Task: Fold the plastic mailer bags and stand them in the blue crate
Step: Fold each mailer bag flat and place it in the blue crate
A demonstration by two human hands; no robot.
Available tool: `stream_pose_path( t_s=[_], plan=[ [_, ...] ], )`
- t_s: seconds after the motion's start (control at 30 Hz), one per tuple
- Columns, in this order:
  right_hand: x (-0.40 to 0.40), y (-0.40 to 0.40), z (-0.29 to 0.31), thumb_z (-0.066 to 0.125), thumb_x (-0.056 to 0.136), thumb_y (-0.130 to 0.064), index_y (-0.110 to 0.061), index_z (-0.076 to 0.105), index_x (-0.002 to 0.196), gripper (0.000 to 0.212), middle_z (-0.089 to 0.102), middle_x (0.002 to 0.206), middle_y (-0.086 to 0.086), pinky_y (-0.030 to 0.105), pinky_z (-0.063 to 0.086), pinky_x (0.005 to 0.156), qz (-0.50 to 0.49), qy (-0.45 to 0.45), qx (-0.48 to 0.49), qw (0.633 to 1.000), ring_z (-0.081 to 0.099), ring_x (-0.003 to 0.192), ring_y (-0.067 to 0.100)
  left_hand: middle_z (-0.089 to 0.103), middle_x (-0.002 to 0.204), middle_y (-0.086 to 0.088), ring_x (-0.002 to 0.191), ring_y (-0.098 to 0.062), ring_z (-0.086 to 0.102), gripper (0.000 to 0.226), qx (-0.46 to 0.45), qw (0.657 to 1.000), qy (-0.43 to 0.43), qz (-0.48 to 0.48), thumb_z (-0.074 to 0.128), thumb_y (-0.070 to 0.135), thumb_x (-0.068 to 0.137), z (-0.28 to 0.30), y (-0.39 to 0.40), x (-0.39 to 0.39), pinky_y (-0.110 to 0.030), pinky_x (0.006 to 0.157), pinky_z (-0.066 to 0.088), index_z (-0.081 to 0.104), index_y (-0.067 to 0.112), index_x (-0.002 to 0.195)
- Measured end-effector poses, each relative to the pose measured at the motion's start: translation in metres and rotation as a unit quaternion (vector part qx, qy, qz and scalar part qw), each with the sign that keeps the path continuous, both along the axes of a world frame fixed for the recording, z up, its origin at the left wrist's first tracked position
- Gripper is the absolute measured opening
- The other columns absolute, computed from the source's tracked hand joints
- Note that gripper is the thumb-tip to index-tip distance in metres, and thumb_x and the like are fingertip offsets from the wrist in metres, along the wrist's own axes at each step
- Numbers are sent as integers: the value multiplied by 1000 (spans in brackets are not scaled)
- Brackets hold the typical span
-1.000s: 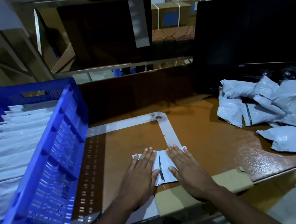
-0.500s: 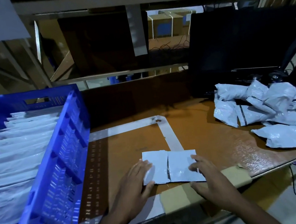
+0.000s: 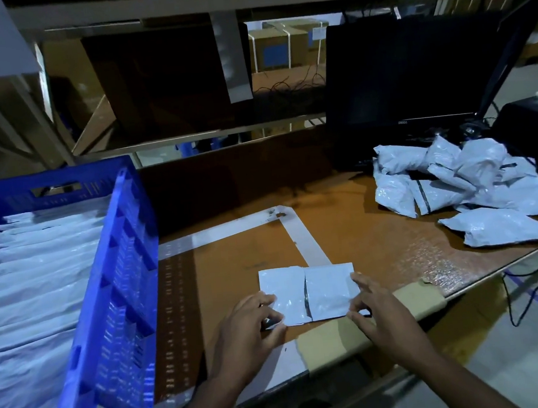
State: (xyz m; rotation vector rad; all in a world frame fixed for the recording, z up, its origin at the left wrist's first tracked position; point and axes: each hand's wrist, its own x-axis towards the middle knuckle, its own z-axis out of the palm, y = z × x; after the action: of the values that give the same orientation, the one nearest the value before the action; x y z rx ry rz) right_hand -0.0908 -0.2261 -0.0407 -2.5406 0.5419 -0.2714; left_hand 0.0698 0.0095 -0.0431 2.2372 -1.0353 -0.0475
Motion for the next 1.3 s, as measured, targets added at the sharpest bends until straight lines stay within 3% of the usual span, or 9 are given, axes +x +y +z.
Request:
stream_pose_path(
  t_s=[0.1, 0.27, 0.4, 0.57, 0.63, 0.73, 0.9, 1.13, 1.3],
  plan=[
    [0, 3, 3, 65, 97, -25, -38, 51, 81, 24, 27, 160, -13, 18, 35, 97, 6, 3, 2, 1000, 32, 146, 12, 63, 134, 20, 133, -2, 48, 4, 14, 999, -30, 1, 77, 35, 87, 3, -1, -6, -19, 97, 43, 76, 31, 88],
    [3, -2, 25, 59, 100, -26, -34, 54, 86, 16, 32, 158, -13, 29, 40, 98, 23, -41, 21, 999, 36, 142, 10, 59, 135, 21, 134, 1, 44, 35, 3, 999, -31, 12, 81, 51, 80, 15, 1, -11, -26, 103, 48, 71, 35, 110],
    [12, -8, 48, 50, 102, -35, -39, 51, 93, 11, 46, 142, -19, 35, 49, 95, 40, -74, 55, 995, 48, 129, 8, 66, 108, 22, 108, 5, 57, 13, -69, 994, -41, 68, 77, 32, 87, 49, 0, -8, -30, 87, 55, 71, 34, 98],
    [19, 5, 76, 47, 99, -48, -47, 51, 101, 5, 66, 110, -25, 41, 59, 80, 49, -118, 212, 969, 63, 102, -1, 70, 97, 19, 92, 3, 64, 7, -128, 988, 32, 81, 72, 33, 90, 121, 5, -11, -29, 74, 57, 73, 32, 97],
    [25, 16, 89, 54, 91, -54, -43, 56, 111, 23, 68, 109, -16, 42, 59, 84, 76, -151, 274, 947, 66, 103, 4, 74, 90, 14, 85, -4, 69, 3, -146, 984, 66, 82, 72, 33, 92, 143, 13, -9, -36, 69, 58, 75, 31, 93],
    [35, 34, 108, 66, 89, -42, -36, 63, 115, 26, 70, 106, -11, 38, 59, 83, 110, -176, 299, 932, 68, 101, 8, 77, 87, 5, 83, -12, 72, 8, -184, 973, 106, 92, 72, 30, 94, 174, 30, -8, -44, 70, 57, 76, 24, 91],
    [54, 68, 143, 66, 92, -18, -22, 72, 101, 11, 74, 93, -6, 27, 58, 72, 167, -218, 319, 907, 71, 86, 11, 75, 80, -15, 70, -14, 66, 11, -287, 941, 131, 126, 73, 14, 92, 221, 71, -12, -30, 63, 51, 74, 6, 86],
    [91, 131, 203, 65, 87, -27, -21, 70, 93, 10, 72, 87, -8, 20, 54, 61, 248, -287, 269, 885, 69, 77, 9, 76, 85, -11, 72, -15, 69, 22, -382, 895, 158, 168, 71, 22, 85, 254, 153, -6, -24, 63, 55, 73, 2, 92],
    [116, 191, 234, 67, 91, -20, -18, 70, 95, 6, 72, 88, -12, 16, 52, 59, 303, -289, 256, 871, 69, 78, 4, 75, 80, 3, 72, -5, 66, 15, -368, 908, 112, 166, 67, 21, 85, 268, 229, 5, -16, 66, 52, 75, 9, 91]
  ],
)
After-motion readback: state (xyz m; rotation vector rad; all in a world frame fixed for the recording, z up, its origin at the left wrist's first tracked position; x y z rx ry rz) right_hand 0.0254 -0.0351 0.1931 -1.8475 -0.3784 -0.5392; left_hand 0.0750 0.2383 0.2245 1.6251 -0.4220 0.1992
